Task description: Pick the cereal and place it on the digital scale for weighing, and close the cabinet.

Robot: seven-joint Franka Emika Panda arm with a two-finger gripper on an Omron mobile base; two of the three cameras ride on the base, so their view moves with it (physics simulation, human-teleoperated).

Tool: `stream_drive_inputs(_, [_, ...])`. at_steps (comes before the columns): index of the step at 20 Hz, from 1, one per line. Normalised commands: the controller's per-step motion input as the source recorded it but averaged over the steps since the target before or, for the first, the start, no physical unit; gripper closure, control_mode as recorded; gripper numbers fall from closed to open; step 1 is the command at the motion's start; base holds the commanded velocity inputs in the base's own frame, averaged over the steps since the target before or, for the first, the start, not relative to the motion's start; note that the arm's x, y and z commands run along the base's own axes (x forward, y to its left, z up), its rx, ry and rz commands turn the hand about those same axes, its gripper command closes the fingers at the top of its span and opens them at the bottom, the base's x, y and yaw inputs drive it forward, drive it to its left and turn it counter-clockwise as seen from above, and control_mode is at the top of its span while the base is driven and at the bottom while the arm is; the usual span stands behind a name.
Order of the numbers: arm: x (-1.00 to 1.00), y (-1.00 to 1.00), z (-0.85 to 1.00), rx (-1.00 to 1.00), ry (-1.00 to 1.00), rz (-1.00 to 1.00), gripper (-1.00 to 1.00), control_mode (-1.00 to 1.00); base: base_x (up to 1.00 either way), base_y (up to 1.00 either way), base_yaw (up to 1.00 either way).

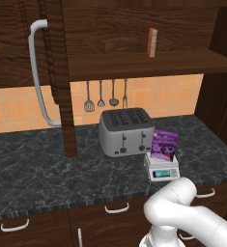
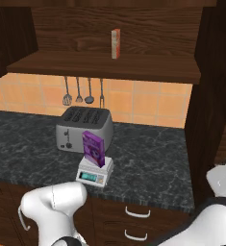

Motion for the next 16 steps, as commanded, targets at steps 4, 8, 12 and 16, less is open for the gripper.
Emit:
stream_drive_inputs(4, [0.07,0.59,0.95,-0.01,-0.35,0.16,-1.0,-1.0,0.0,0.0,0.0])
stream_drive_inputs(8, [0.48,0.94,0.89,-0.03,-0.44,0.29,-1.0,-1.0,0.0,0.0,0.0])
stream_drive_inputs(12, [0.69,1.0,0.87,-0.06,-0.42,0.25,-1.0,-1.0,0.0,0.0,0.0])
stream_drive_inputs(16, [0.76,1.0,0.99,-0.22,-0.08,0.19,-1.0,-1.0,0.0,0.0,0.0])
